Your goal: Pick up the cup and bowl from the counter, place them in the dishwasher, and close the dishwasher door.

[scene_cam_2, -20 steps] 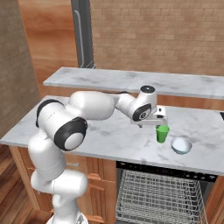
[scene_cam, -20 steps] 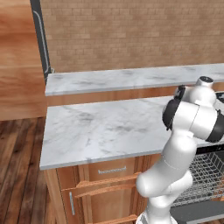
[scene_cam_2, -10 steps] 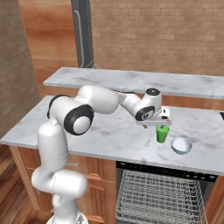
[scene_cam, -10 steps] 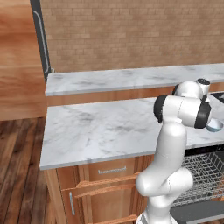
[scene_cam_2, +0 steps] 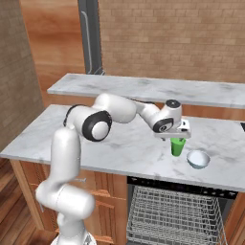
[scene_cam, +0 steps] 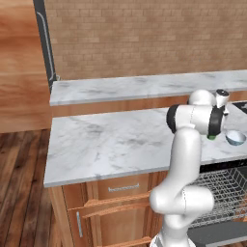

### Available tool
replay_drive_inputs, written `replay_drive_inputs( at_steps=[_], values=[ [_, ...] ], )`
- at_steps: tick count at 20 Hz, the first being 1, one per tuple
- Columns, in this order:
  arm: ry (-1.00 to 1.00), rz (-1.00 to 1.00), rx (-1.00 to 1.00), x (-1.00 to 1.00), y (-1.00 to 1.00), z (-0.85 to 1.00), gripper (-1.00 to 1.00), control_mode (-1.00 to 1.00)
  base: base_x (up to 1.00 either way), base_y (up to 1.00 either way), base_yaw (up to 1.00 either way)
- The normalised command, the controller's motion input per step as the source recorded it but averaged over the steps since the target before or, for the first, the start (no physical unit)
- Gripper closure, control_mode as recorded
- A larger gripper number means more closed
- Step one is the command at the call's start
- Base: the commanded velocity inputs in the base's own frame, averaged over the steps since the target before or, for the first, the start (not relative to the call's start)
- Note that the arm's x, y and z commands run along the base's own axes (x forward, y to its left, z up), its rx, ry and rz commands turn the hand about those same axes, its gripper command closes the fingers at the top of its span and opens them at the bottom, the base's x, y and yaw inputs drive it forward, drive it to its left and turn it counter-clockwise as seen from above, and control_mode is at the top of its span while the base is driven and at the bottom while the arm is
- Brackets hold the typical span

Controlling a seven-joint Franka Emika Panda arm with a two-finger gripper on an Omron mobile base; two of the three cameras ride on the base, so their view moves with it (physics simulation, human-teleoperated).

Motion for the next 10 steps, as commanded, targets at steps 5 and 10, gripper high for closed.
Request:
replay_drive_inputs(
  at_steps=[5, 10],
  values=[
    [0.00, 0.00, 0.00, 0.35, -0.07, -0.20, -1.00, -1.00, 0.00, 0.00, 0.00],
    [-0.01, 0.00, 0.00, 0.05, 0.00, -0.02, 1.00, -1.00, 0.00, 0.00, 0.00]
  ],
)
